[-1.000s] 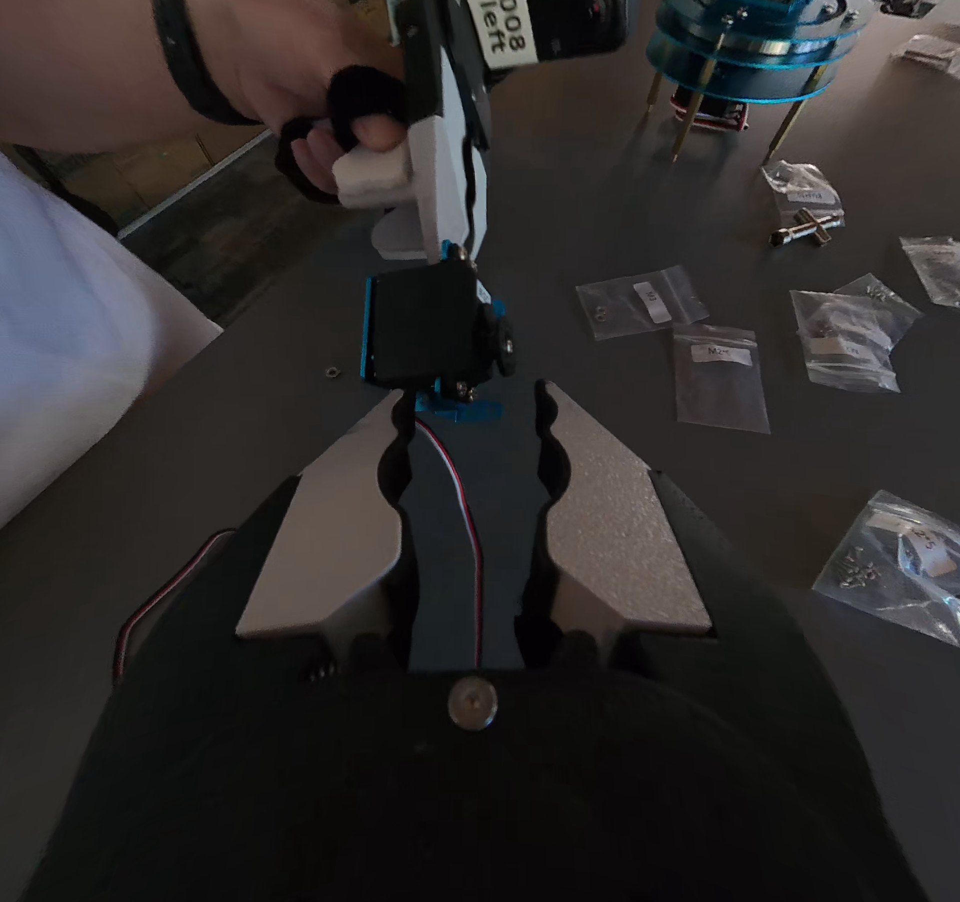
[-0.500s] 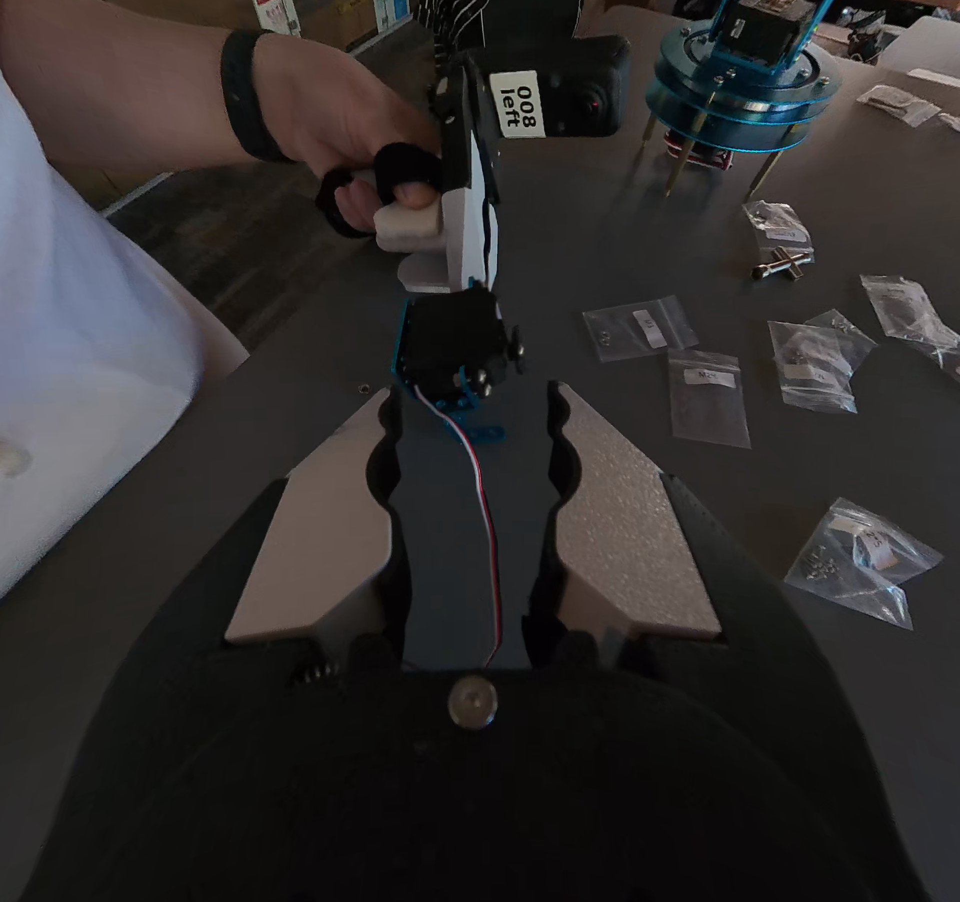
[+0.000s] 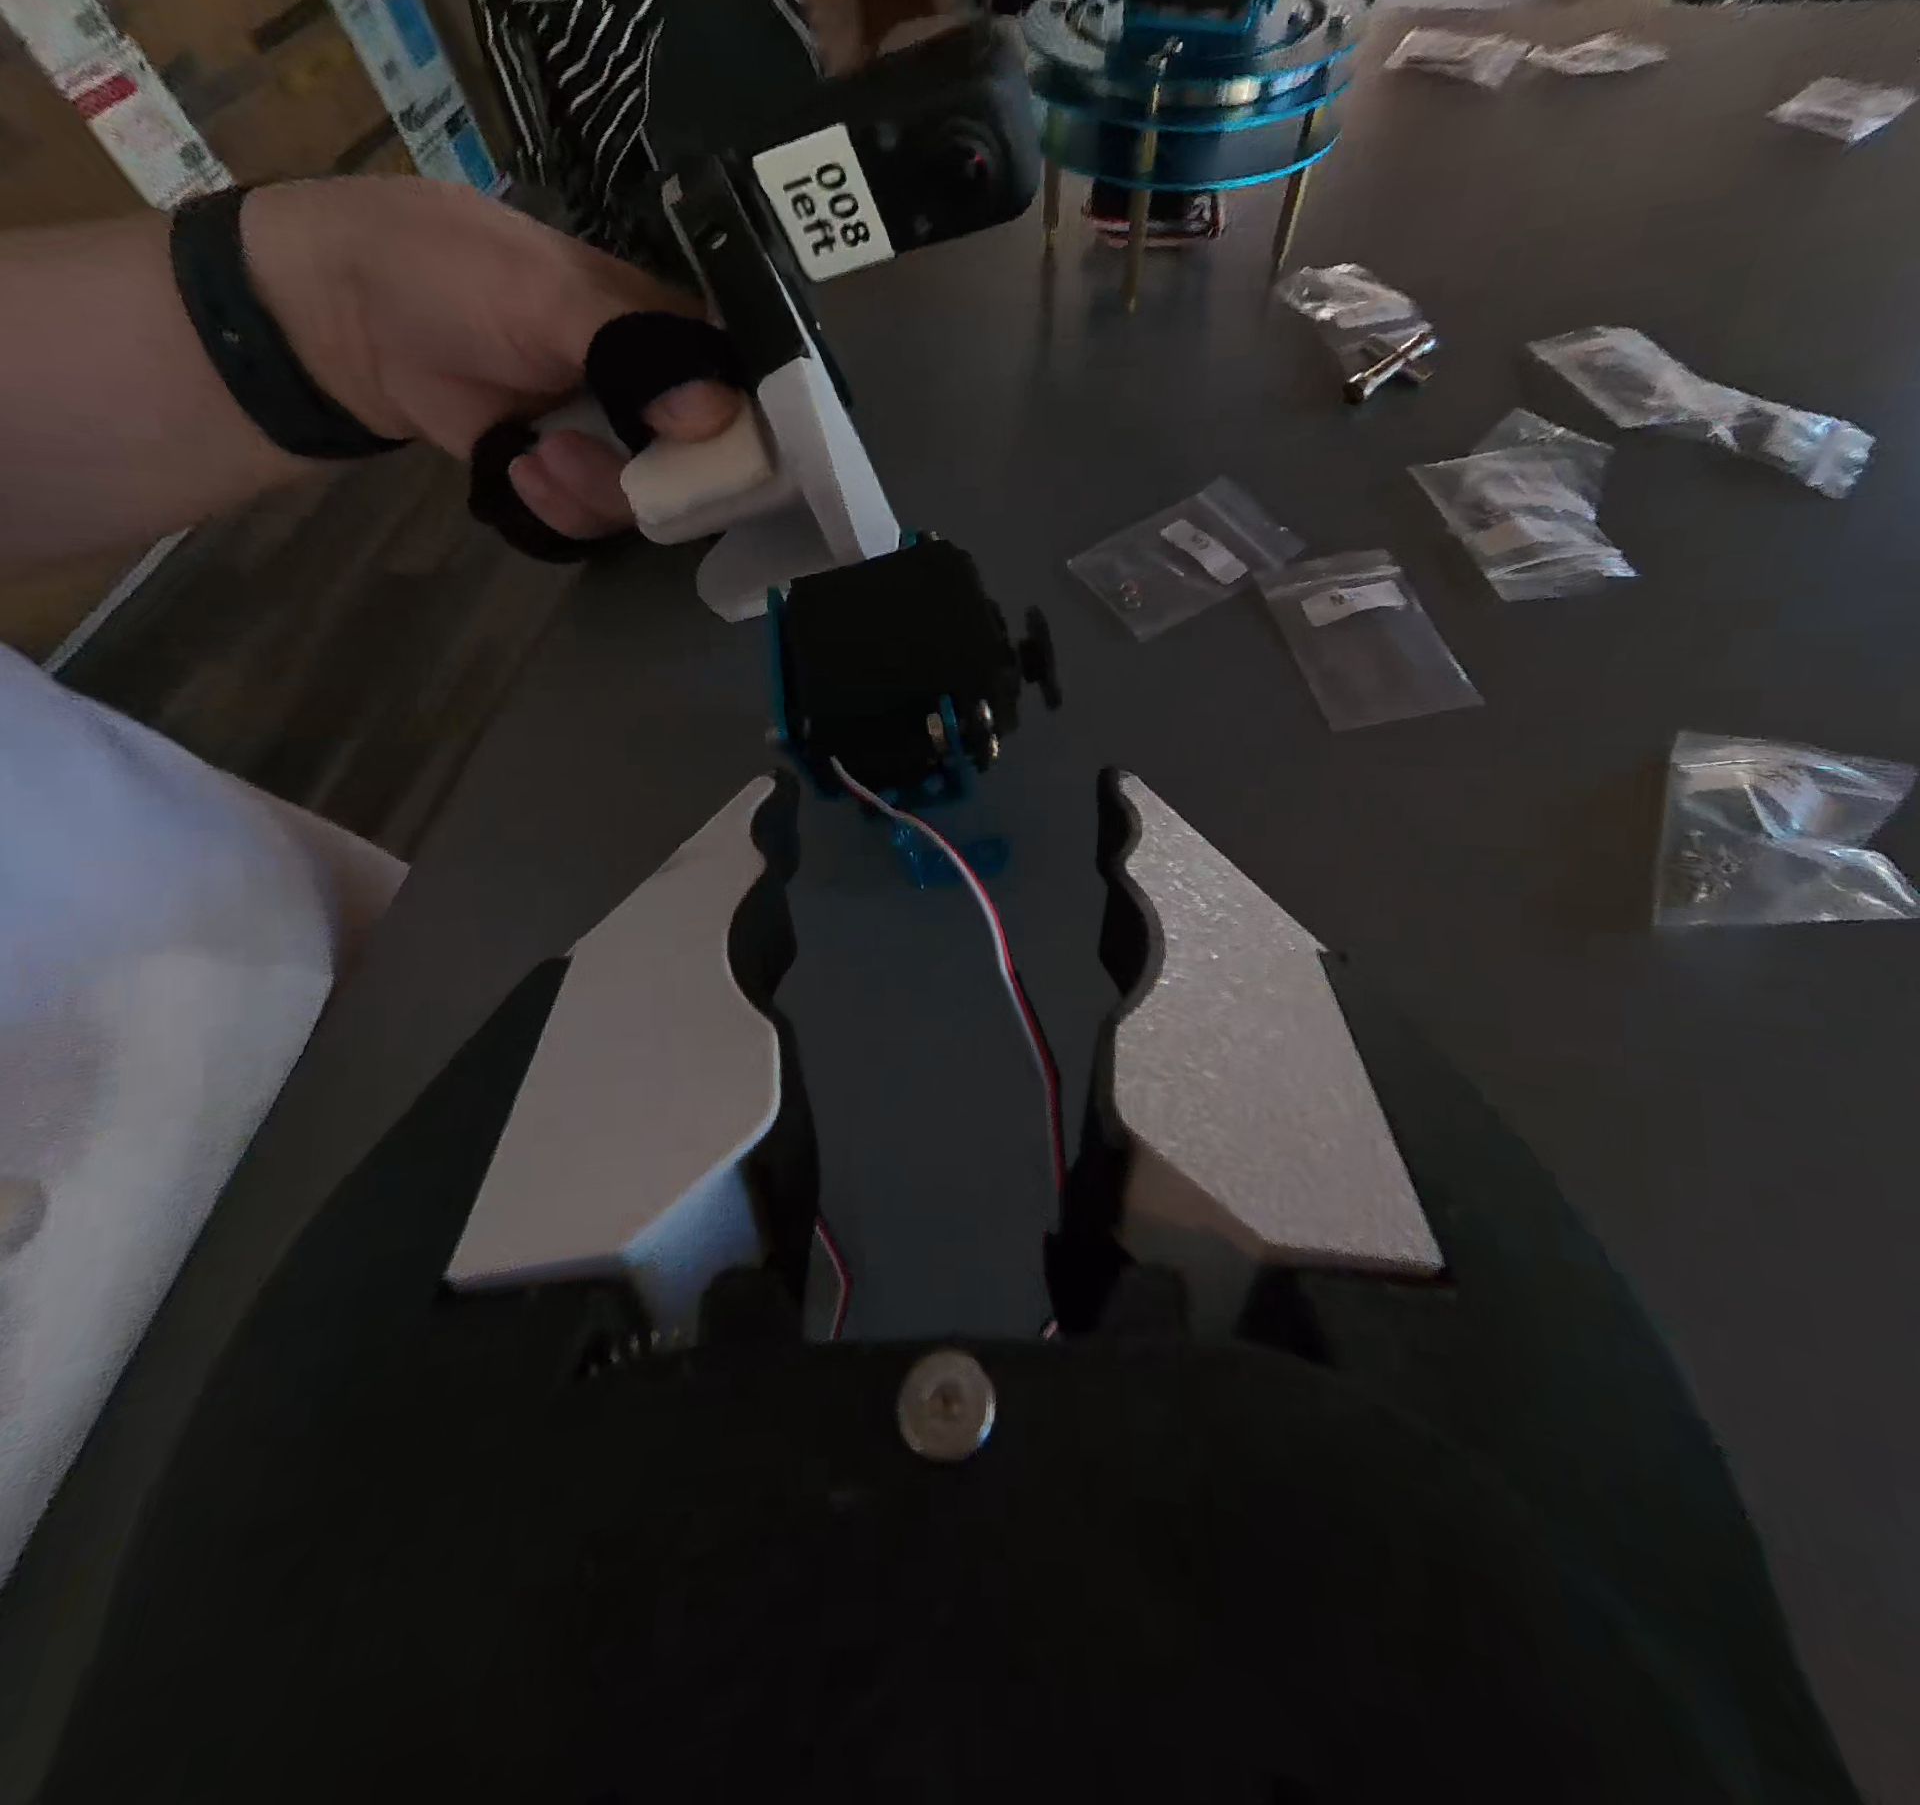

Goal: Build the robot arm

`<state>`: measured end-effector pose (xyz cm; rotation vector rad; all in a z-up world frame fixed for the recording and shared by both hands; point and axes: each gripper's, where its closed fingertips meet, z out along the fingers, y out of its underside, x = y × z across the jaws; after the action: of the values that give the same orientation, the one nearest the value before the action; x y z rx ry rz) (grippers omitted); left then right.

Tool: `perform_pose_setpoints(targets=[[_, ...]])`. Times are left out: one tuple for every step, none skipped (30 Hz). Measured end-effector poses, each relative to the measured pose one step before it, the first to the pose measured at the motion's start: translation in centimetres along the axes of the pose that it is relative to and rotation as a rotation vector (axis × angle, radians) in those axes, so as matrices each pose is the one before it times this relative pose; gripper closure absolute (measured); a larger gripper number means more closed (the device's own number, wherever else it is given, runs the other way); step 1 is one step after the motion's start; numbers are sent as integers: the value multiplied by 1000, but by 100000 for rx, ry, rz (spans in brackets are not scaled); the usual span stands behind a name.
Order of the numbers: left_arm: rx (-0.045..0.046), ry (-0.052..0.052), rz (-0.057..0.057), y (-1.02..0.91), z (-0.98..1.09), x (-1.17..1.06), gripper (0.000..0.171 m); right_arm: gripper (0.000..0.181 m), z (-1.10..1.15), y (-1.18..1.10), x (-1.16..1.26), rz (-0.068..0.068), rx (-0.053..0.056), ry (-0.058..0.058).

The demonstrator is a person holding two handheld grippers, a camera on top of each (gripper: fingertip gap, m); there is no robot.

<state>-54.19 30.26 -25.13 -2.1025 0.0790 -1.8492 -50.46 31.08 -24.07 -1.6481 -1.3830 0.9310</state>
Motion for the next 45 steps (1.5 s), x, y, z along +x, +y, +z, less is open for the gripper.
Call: perform_pose_setpoints(targets=[[-387,366,322,133,-25,52,171,124,-86,-16,-128,-50,1923,1153],[-319,221,277,123,-20,36,171,125,38,-190,-271,750,1891,31],[-189,30,341,95,-23,32,171,127,73,-303,-310,348,2096,-140],[199,-203,244,27,-32,-12,171,129,104,-322,-281,-1029,2215,275],[307,-293,268,-17,-60,-28,171,129,133,-110,-131,-1777,675,1167],[66,-174,260,14,-54,-20,171,131,56,-77,50,-2098,345,1965],[414,-130,35,-34,-57,-22,171,134,-21,-157,15,-1334,957,1236],[327,121,61,-4,-17,22,171,138,3,14,-325,-558,-59,-1653],[354,-69,196,22,6,8,171,138,24,83,-453,780,-558,-2992],[673,-277,191,-4,0,4,171,136,-13,-15,-538,1427,386,-3531],[462,-136,45,27,0,4,171,133,-27,39,-68,1803,541,-327],[293,16,-89,38,-6,11,171,132,-5,12,-27,437,935,187],[103,94,-88,60,-7,11,171,132,26,56,65,-1140,35,951],[134,15,57,37,-5,15,171,131,94,141,250,-2405,-1140,2221],[366,-97,94,5,11,-3,171,130,213,279,196,-3053,-1990,1890],[479,-84,-121,-31,5,-5,171,130,276,399,-30,-2111,-2612,537],[433,-56,-247,-40,8,-7,171,133,213,185,-67,-924,-1138,731],[310,-38,-179,-20,0,-19,171,135,96,-44,128,-1142,121,2248],[395,-84,-168,-39,-14,-20,171,135,25,-66,22,-1634,252,1238],[567,-40,-341,-53,-22,-21,171,135,-28,-73,83,-584,535,1163],[701,-131,-289,-75,-14,-28,171,136,-31,-78,129,303,654,822],[178,-113,60,2,13,-1,171,136,2,7,8,622,66,-510],[192,-177,169,-8,3,0,171,136,-7,-16,16,605,215,-631],[295,-138,-13,-16,3,-12,171,136,-3,-4,15,137,126,-423],[293,-197,79,-3,-5,-2,171,137,-20,-21,-12,-743,130,-210],[209,-174,158,15,-23,-4,171,138,-19,-5,-24,-1396,100,-104],[93,-36,227,45,-15,17,171,138,8,49,-28,-1288,-296,-76],[-57,-12,305,68,-8,28,171,138,-14,15,-47,-1426,-66,-40],[50,-85,285,56,1,10,171,138,-32,32,-11,-1492,-136,466],[9,-75,302,65,-15,21,171,137,-33,-16,18,-1348,131,934],[-342,62,223,84,-27,15,170,137,-53,-46,-15,-1767,423,953],[-377,246,-41,87,-33,27,170,137,-68,-63,-18,-1785,455,965],[-66,332,-139,42,-38,22,171,138,-54,-49,5,-1521,444,855],[-147,126,-44,54,-17,10,171,137,1,15,-50,-713,-80,41],[-9,12,71,29,-9,5,171,138,-22,-41,-26,-333,294,101],[-55,17,-6,17,-7,6,171,138,-17,-31,-31,-324,297,13],[5,43,-93,0,-8,1,171,138,0,-13,-4,-171,67,20],[-44,104,-190,-3,5,-6,171,138,-4,-16,6,-348,156,152],[-166,147,-274,5,-1,3,171,138,-6,-50,-12,-667,379,128],[-214,158,-298,14,5,8,171,138,-7,-44,-33,-666,344,-91],[-96,108,-207,4,1,-4,171,138,1,-3,-11,107,75,-171],[-224,127,-186,21,1,8,171,138,8,-15,-11,505,162,-569],[-330,137,-221,27,-4,9,171,138,3,-15,-16,759,219,-922],[-245,72,-122,20,7,16,171,137,5,2,-15,1408,168,-1308],[-468,-24,126,69,-5,2,170,139,-68,-85,-99,1749,774,-2263]])
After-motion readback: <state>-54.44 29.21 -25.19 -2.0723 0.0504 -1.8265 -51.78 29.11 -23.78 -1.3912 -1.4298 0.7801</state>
